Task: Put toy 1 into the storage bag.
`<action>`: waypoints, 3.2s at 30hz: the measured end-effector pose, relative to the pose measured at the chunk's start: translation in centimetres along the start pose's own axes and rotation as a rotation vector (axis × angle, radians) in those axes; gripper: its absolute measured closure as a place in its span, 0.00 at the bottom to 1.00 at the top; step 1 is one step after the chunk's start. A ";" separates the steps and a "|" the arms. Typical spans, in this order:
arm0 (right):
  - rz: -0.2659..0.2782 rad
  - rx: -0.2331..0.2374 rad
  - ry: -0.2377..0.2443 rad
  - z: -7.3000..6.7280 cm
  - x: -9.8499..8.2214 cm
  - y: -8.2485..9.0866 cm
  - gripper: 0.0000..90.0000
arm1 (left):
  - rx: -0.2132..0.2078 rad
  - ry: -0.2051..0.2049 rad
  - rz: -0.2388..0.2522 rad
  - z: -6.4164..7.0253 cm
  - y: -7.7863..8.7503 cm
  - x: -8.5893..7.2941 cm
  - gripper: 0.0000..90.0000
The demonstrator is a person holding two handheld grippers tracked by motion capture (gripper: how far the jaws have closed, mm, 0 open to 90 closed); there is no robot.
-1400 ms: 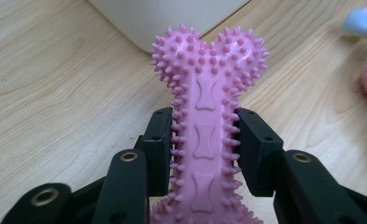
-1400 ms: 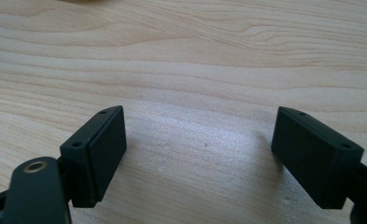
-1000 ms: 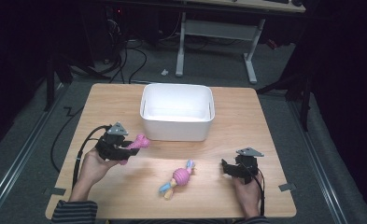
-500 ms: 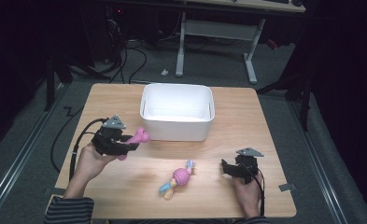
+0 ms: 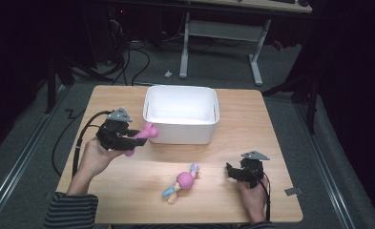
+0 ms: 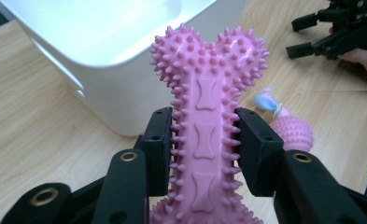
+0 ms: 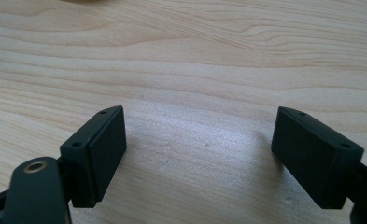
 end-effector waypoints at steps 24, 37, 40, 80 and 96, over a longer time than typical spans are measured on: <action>-0.001 0.001 -0.001 0.0 0.0 0.0 0.20 | 0.028 -0.030 -0.023 -1.0 -1.1 8.1 0.66; -0.001 0.001 0.000 0.0 0.0 0.0 0.20 | 0.060 -0.013 -0.030 -2.0 -2.9 11.0 0.66; -0.001 0.001 0.000 0.0 0.0 0.0 0.20 | 0.076 -0.012 -0.033 -2.2 -3.5 11.5 0.65; -0.001 0.001 -0.001 0.0 0.0 0.0 0.20 | 0.172 0.025 -0.097 -5.3 -9.7 10.6 0.65; -0.001 0.001 0.000 0.0 0.0 0.0 0.20 | 0.179 0.049 -0.120 -5.9 -10.2 9.4 0.64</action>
Point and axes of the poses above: each handheld gripper's, and its own axes: y roughly backward along the jaws, x roughly out of its top, z roughly to its right, the point moved 3 cm from there along -y, roughly forward along the jaws, and after that the axes turned 12 degrees about -z, right-handed, at the moved point
